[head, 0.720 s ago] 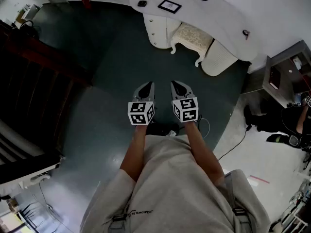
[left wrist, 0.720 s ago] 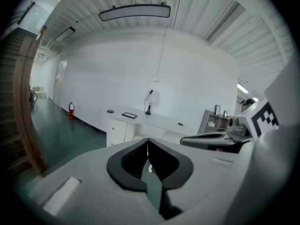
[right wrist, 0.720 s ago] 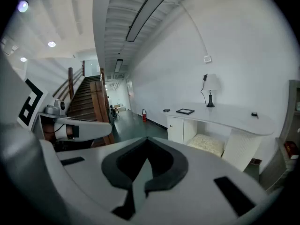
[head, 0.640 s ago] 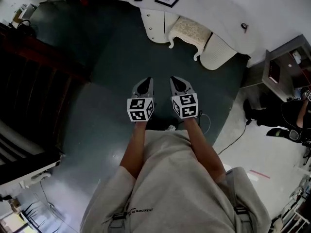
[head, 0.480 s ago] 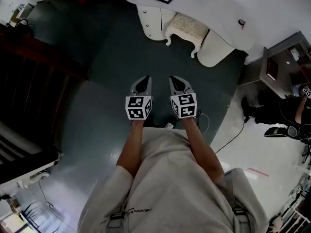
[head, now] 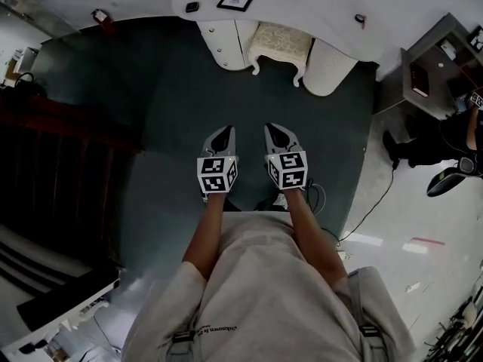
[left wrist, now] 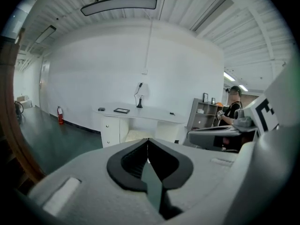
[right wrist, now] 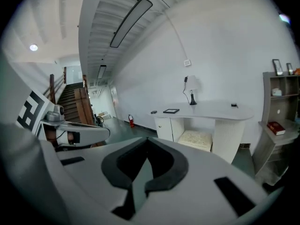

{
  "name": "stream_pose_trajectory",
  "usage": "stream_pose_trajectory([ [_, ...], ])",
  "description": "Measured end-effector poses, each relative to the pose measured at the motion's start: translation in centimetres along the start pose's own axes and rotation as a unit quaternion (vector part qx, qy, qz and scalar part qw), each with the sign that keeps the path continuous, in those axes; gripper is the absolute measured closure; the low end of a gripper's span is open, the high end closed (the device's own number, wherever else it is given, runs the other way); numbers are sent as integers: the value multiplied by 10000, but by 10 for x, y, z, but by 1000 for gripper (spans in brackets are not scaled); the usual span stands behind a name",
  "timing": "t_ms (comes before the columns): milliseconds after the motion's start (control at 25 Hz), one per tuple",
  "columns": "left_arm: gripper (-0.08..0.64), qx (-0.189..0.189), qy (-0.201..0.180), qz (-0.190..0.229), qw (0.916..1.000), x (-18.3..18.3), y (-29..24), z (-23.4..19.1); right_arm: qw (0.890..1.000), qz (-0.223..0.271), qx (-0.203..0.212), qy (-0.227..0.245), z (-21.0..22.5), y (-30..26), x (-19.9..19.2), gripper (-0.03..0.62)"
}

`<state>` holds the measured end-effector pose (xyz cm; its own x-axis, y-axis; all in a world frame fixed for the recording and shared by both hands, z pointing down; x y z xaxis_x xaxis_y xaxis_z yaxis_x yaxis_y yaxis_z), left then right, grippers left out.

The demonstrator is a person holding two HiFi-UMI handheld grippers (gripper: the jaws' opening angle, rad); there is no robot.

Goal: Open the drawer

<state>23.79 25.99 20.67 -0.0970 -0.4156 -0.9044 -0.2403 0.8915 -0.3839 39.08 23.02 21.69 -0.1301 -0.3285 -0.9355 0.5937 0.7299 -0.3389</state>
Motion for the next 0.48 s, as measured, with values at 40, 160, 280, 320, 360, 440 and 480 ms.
stream_pose_trajectory([
  [40,549,-67,-40,4,10000,-1,1,-9,10000,12,-31,-17,-8,-5,-1,577],
  [160,549,-260,-186,-27,9995,0,6,-43,9997,91,-77,-231,-35,-25,0,577],
  [280,549,-435,-252,-81,9987,5,19,-86,9964,241,-122,-799,-63,-43,0,577],
  [320,549,-492,-275,-95,9984,7,23,-101,9950,270,-202,-940,-73,-48,-2,577],
  [360,549,-546,-296,-101,9980,9,27,-117,9941,269,-306,-1003,-85,-52,-6,577],
  [440,549,-654,-301,-81,9974,12,33,-149,9940,196,-528,-937,-111,-60,-16,577],
  [480,549,-705,-297,-71,9970,13,36,-165,9942,137,-623,-865,-125,-65,-20,577],
])
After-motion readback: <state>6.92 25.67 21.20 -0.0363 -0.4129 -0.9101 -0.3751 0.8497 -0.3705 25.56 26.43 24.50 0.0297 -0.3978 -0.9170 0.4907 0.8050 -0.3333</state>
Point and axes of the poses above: the fingertips, and each gripper's own axes: y backward along the fingers, z to its right, x out of its top, the point moved 6 cm from there along y, backward along the fingers, and after that the axes turned 5 degrees about y, right-handed, at the moved point
